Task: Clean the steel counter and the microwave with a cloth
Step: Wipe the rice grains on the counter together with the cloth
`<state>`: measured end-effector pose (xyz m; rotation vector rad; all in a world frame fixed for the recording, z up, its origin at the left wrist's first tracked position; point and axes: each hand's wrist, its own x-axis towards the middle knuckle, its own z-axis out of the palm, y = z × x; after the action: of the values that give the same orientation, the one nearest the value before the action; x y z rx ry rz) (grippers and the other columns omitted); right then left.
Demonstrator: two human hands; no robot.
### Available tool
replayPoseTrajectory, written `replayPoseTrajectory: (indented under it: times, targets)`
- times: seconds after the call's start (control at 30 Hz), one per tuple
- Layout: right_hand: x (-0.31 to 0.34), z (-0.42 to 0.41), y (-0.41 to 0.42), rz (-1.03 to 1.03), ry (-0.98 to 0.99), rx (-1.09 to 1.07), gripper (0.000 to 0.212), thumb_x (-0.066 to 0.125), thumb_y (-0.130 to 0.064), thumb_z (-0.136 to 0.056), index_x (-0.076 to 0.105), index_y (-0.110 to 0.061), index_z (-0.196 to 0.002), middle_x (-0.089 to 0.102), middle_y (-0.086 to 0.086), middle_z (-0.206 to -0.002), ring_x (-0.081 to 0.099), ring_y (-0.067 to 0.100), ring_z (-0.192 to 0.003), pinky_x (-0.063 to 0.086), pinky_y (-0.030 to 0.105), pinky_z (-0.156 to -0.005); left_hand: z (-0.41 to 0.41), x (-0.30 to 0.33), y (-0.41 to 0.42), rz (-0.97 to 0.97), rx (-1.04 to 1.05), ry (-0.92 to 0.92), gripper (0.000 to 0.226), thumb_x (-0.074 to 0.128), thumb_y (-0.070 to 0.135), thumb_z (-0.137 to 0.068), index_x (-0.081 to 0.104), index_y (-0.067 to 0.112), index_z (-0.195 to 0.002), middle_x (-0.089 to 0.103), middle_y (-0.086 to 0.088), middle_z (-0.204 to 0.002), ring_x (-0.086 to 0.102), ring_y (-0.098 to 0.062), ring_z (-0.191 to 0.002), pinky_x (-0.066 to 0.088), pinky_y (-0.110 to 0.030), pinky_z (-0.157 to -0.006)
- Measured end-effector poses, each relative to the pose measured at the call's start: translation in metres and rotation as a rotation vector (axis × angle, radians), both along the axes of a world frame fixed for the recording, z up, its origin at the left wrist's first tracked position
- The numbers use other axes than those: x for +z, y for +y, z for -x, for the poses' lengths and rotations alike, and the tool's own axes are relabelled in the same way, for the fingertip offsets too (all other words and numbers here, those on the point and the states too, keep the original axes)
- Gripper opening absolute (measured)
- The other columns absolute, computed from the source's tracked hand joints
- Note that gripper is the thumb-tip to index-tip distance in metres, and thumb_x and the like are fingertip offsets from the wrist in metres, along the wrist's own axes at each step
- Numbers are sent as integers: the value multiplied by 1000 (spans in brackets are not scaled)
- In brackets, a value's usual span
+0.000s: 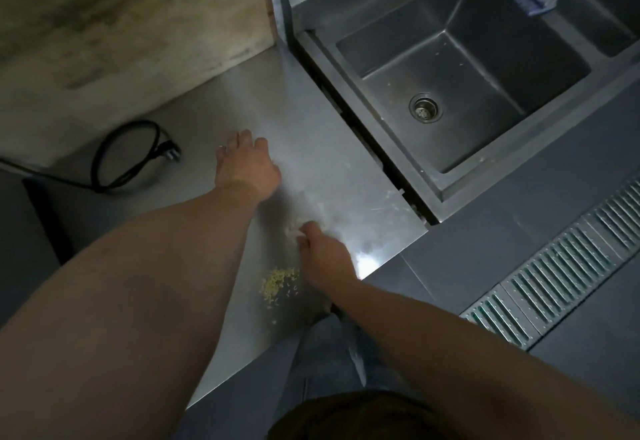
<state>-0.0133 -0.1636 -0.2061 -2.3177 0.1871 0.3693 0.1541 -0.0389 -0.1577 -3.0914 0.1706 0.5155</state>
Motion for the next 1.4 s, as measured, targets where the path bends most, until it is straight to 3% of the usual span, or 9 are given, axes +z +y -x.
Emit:
replayPoseTrajectory:
  times: [0.13, 0.27, 0.43, 0.67, 0.83, 1.03, 1.23, 1.4]
  targets:
    - [24, -32, -18, -114, -27, -141, 20, 40, -31, -104, 53, -17, -111, 60, -2, -79, 59, 23, -75, 36, 28, -58, 27, -8, 21, 19, 18, 40, 53, 47, 28, -90, 46, 10, -139, 33, -17, -153, 22, -35, -146, 21, -51, -118]
    - [43, -59, -55, -95, -115, -236, 18, 41, -28, -103, 54, -18, -111, 64, 2, -84, 62, 26, -79, 43, 32, -65, 57, -21, 49, -11, 39, 51, 53, 43, 29, -93, 43, 14, -143, 31, -13, -156, 17, -33, -148, 21, -51, -118]
    - [34, -54, -103, 175, -256, -149, 22, 41, -32, -102, 53, -21, -116, 68, 11, -97, 62, 36, -89, 44, 38, -70, 97, -32, 83, 11, 114, 35, 49, 37, 33, -98, 40, 17, -144, 34, -11, -154, 20, -32, -147, 24, -51, -117]
    - [-12, 4, -78, 332, -15, 71, 29, 48, -25, -98, 59, -15, -123, 63, 17, -113, 58, 39, -102, 45, 41, -83, 158, -57, 124, 6, 208, 134, 60, 38, 42, -99, 22, 25, -155, 21, -7, -162, 12, -30, -151, 20, -53, -119]
    - [-15, 21, -23, 228, 77, 84, 37, 49, -20, -96, 58, -13, -131, 57, 13, -127, 57, 32, -110, 46, 36, -91, 205, -75, 151, -36, 268, 188, 64, 31, 50, -101, 8, 30, -158, 5, -7, -166, 3, -31, -152, 23, -57, -117]
    - [0, 6, 11, 48, 187, 215, 38, 48, -21, -99, 59, -21, -136, 61, 3, -136, 56, 22, -124, 37, 26, -106, 238, -88, 164, 21, 279, 177, 65, 16, 57, -102, -11, 37, -157, -20, -5, -165, -18, -27, -152, 1, -51, -122]
    - [20, -26, -1, 136, -34, -28, 33, 52, -16, -94, 67, -14, -123, 70, 7, -116, 64, 26, -106, 40, 22, -82, 244, -101, 164, 42, 301, 121, 64, 12, 58, -100, -11, 37, -157, -21, -5, -165, -21, -28, -151, -5, -53, -121]
    - [24, -47, -6, 187, -96, -79, 35, 49, -14, -94, 64, -13, -126, 65, 9, -121, 62, 27, -106, 42, 25, -85, 246, -106, 165, 10, 308, 94, 65, 5, 60, -98, -15, 37, -156, -22, -4, -164, -24, -28, -150, -6, -53, -120]
